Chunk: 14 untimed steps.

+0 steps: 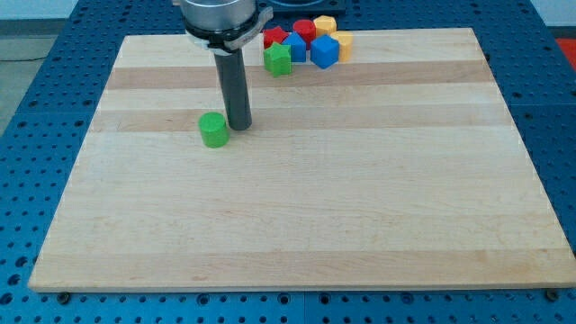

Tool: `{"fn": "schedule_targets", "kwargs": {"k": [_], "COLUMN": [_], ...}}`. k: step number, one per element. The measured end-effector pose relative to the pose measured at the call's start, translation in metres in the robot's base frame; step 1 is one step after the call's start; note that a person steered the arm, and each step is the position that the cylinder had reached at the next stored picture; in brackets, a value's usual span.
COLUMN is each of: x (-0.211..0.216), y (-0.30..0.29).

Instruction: Move the green circle to the left center of the board

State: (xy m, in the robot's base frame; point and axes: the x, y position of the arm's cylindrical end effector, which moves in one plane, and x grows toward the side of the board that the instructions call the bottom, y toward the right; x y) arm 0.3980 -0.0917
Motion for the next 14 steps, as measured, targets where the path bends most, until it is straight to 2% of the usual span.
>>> {"fn": "schedule_targets", "kwargs": {"k": [2,5,9,11,14], "x": [0.001,0.027,0.025,0.052,0.026], "y": [-0.025,-0.008,-0.081,-0.084,-0.108]}}
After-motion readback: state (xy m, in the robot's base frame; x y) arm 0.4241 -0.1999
